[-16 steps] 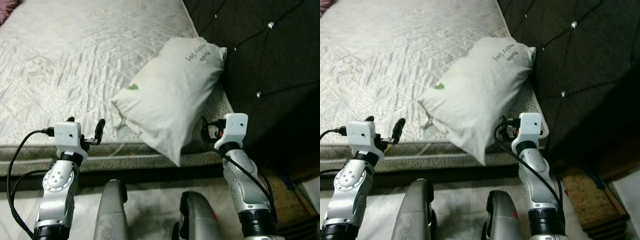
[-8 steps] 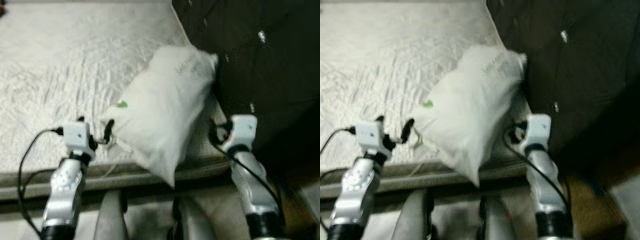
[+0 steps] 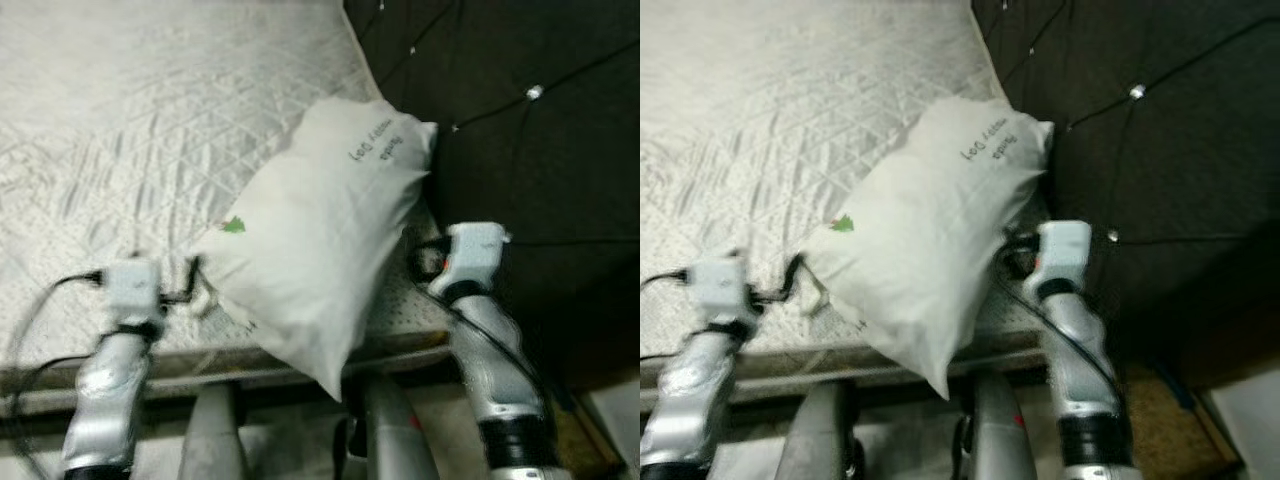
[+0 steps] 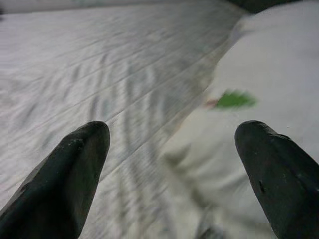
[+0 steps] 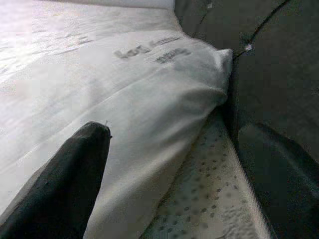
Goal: Clean up the room
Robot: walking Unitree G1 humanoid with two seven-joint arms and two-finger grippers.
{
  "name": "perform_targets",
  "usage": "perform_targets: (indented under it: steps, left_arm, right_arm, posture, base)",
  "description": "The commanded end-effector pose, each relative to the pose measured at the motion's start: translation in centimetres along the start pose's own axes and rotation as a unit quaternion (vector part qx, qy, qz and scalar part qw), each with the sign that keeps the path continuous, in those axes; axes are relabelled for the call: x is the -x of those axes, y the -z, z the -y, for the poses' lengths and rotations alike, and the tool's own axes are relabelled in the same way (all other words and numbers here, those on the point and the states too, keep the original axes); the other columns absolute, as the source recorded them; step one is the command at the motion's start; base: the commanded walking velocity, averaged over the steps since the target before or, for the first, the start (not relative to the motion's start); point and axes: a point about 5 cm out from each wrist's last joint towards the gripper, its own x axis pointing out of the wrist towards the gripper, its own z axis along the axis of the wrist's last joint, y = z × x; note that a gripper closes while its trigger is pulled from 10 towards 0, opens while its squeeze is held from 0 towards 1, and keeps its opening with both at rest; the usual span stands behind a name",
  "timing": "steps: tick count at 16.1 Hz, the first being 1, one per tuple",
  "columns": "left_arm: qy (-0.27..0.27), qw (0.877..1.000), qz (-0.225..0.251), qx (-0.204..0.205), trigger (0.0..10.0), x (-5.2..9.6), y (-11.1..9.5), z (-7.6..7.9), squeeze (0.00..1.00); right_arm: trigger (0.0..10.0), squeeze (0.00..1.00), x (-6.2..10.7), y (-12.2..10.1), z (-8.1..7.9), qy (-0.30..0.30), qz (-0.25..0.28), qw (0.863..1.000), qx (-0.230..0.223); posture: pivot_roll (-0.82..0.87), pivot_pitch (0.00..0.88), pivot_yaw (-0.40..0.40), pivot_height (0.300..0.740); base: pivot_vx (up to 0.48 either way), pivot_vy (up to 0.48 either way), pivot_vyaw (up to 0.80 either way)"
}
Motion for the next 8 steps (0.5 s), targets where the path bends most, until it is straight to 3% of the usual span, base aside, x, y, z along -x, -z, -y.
perform_targets:
  steps: [1,3,6,8]
  left_arm:
    - [-0.004,1.000,-0.006,-0.001,10.0,0.3,0.0,-0.1,0.00]
    - [-0.005,1.000,-0.008,-0.005,10.0,1.4,0.1,-0.3,0.00]
    - [-0.026,0.999,-0.022,-0.007,10.0,3.2,0.7,-0.7,0.00]
    - [-0.030,0.999,-0.026,-0.010,10.0,3.7,0.8,-0.7,0.00]
  right_arm:
    - [10.0,0.00,-0.1,0.3,0.4,-0.002,-0.017,1.000,0.012]
    - [10.0,0.00,-0.8,-0.2,0.8,-0.031,-0.024,0.999,0.021]
    - [10.0,0.00,-1.3,2.1,1.4,-0.105,-0.117,0.985,0.070]
    - [10.0,0.00,-1.7,2.3,2.0,-0.122,-0.141,0.979,0.086]
  posture:
    - [0.07,0.139,-0.058,0.587]
    - [0.08,0.148,-0.060,0.562]
    - [0.12,0.159,-0.067,0.562]
    - [0.12,0.164,-0.067,0.562]
  base:
    - [0.000,0.000,0.00]
    - [0.000,0.000,0.00]
    - [0.000,0.000,0.00]
    - [0.000,0.000,0.00]
